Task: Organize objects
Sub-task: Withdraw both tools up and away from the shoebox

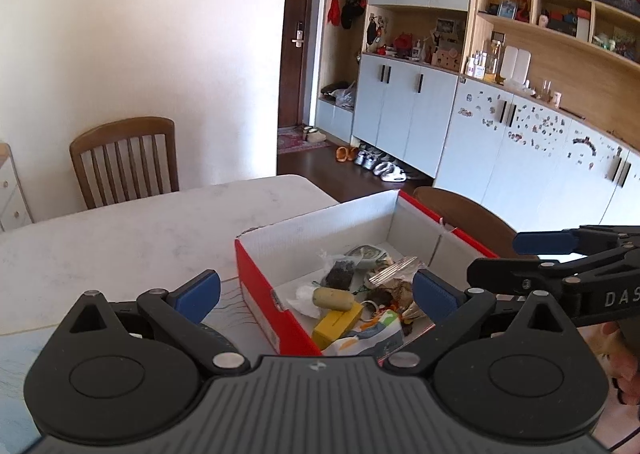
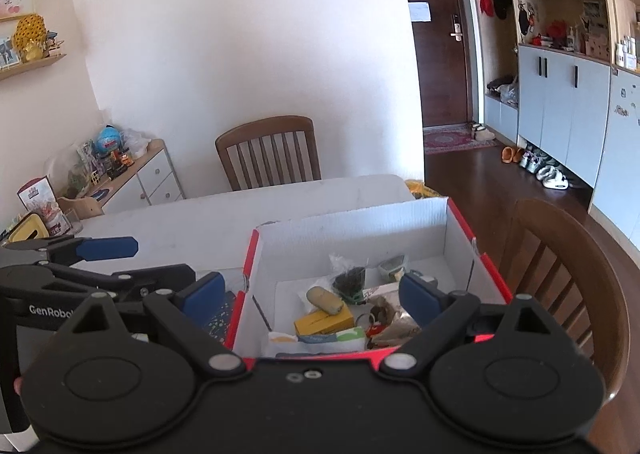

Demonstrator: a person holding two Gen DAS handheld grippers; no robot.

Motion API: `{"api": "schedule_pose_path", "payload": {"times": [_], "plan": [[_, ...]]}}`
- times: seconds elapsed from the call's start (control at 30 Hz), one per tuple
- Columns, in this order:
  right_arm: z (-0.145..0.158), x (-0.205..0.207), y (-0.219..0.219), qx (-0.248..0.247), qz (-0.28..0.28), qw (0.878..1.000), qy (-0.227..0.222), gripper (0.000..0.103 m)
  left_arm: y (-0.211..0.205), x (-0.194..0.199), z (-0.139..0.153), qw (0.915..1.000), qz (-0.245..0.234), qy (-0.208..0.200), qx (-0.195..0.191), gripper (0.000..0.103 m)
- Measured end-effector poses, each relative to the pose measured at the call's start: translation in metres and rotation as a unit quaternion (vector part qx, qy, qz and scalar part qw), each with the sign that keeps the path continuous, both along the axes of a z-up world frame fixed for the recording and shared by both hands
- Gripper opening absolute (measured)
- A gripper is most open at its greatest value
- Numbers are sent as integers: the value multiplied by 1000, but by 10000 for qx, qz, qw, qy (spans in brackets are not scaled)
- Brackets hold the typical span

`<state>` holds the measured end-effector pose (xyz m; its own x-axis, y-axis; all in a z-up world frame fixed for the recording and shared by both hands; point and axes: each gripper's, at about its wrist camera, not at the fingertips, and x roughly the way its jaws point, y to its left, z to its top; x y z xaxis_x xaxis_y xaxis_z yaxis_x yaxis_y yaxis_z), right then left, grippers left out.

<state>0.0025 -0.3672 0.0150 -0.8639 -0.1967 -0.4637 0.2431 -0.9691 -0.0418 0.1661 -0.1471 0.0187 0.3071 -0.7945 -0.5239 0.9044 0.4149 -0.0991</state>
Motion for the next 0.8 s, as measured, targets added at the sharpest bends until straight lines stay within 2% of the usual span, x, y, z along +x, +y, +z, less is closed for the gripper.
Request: {"api": "schedule_pose_path", "payload": {"times": [0.8], "plan": [[-9, 18, -12, -94, -200, 9998, 15, 93, 6, 1, -7, 10000, -93, 34, 13, 103]]}}
